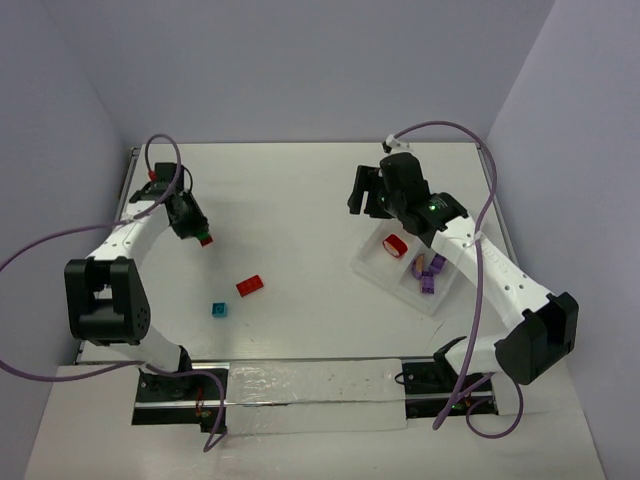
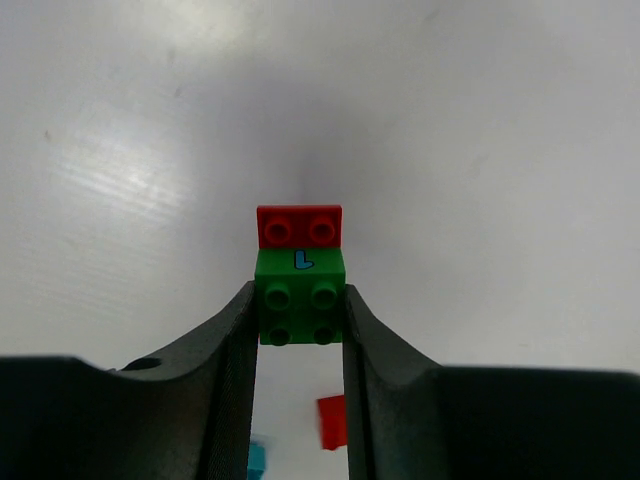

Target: Sort the legos into containers by color

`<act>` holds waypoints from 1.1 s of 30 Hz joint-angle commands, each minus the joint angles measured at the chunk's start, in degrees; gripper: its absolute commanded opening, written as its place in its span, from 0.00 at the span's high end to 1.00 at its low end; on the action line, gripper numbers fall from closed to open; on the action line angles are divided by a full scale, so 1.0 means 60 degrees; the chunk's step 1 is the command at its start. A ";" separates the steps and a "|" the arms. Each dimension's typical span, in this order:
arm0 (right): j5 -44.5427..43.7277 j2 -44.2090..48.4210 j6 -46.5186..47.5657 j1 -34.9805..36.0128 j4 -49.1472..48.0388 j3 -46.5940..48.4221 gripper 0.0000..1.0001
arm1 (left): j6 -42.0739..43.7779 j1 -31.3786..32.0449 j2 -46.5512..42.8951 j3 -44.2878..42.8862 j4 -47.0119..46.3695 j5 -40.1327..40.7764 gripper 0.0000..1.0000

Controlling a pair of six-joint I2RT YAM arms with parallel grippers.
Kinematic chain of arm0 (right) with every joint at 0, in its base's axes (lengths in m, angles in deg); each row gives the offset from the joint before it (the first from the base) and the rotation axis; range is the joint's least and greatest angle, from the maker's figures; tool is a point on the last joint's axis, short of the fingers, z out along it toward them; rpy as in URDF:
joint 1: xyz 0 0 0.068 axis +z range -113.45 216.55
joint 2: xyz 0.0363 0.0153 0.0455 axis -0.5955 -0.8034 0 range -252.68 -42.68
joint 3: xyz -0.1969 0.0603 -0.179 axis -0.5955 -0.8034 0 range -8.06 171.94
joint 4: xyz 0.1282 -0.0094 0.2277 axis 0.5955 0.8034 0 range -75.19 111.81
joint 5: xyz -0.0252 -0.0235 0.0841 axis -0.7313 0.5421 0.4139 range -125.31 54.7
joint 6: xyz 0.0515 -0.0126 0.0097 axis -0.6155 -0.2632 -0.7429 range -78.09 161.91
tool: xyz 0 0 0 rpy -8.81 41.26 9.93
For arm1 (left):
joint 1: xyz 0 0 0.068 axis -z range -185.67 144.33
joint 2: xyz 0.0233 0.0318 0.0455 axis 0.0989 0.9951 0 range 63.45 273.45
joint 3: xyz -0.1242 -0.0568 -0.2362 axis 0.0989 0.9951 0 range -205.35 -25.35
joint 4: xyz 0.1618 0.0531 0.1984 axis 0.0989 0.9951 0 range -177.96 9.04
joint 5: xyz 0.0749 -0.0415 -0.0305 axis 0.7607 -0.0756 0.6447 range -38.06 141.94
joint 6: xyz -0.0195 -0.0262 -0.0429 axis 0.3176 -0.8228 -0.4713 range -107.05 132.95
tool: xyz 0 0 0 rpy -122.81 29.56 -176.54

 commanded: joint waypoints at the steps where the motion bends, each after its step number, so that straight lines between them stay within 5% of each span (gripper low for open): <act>1: 0.0333 -0.0166 0.0284 0.0053 -0.0100 0.1056 0.22 | 0.0299 -0.0015 -0.1241 -0.1824 -0.0100 -0.2877 1.00; 8: 0.1243 -0.0904 0.1277 0.0053 0.0829 0.2673 0.22 | -0.0076 0.0000 -0.2010 -0.1945 -0.1801 -0.7894 1.00; 14: 0.5203 -0.1452 0.1248 0.0053 -0.0034 0.3480 0.22 | -0.1559 0.0002 -0.2405 -0.0767 -0.4896 -1.1022 1.00; 21: 0.8504 -0.1867 -0.0356 0.0110 -0.3090 0.2962 0.21 | -0.3255 0.0129 -0.2575 -0.0180 -0.7362 -1.2074 1.00; 33: 0.9883 -0.2879 -0.1045 0.0480 -0.4339 0.3501 0.20 | -0.3941 0.0410 -0.2546 -0.0175 -0.8450 -1.2520 1.00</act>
